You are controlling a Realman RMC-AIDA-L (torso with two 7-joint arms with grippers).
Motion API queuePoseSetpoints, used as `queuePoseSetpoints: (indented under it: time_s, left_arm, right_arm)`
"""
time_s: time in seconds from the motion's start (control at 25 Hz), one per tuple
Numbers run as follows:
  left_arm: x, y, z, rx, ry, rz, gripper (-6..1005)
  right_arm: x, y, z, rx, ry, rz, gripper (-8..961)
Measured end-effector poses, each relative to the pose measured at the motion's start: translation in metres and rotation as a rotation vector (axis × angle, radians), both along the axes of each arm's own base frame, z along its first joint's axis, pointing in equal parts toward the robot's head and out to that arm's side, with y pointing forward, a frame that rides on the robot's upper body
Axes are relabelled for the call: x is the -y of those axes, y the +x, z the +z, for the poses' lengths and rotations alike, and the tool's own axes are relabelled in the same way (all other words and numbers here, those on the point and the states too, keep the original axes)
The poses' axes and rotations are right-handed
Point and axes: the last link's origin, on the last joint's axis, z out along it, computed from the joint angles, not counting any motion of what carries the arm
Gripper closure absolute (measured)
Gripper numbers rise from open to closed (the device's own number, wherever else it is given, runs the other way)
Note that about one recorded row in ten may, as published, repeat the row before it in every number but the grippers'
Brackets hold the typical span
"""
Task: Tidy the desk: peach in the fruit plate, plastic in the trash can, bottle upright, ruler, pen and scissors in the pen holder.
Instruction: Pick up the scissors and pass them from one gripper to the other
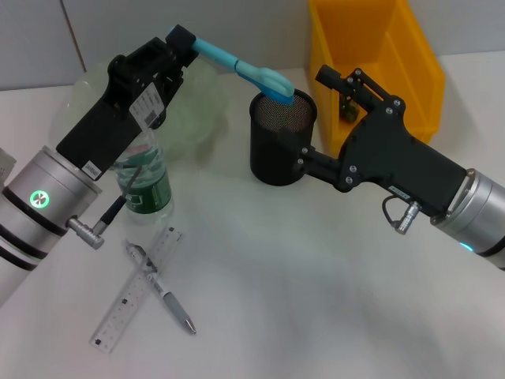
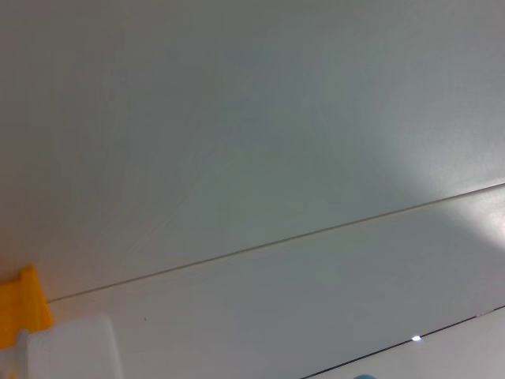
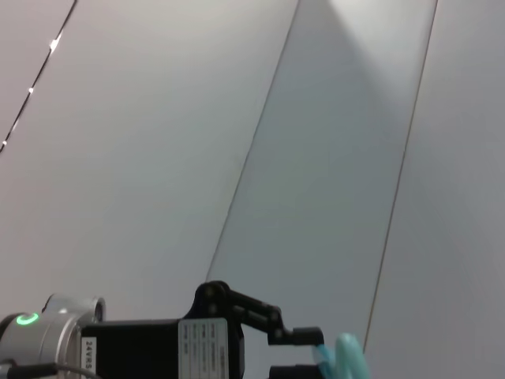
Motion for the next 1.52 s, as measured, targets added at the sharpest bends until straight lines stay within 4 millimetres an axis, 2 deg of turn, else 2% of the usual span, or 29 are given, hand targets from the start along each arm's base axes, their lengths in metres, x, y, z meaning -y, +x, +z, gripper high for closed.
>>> queuePoseSetpoints:
  time_s: [0.28,0.76,0.88,1.04,1.52]
  left_arm:
    - [0.0,-0.001,-0.001,-0.016,0.016,0.001,809]
    - [0.0,0.0,-0.001,-0.017,0.019,-0.002,809]
    - [0.0,0.0,-0.001,-0.019,0.02,-0.001,809]
    - [0.0,-0.001,-0.001,-0.02,0.019,0.0,808]
    - [0.001,-0.002,-0.001,-0.02,0.019,0.0,808]
  right_arm:
    - [-0.003,-0.01,-0.008,0.006,0.022,0.023,143]
    - [-0.007,-0.015,-0.009,0.004,0.056,0.021,143]
    - [-0.009,-0.016,-0.01,0.01,0.057,0.023,292]
    - [-0.01,-0.017,-0.011,0.014,0.056,0.024,539]
    - [-0.011,-0.018,-0.011,0.016,0.055,0.025,588]
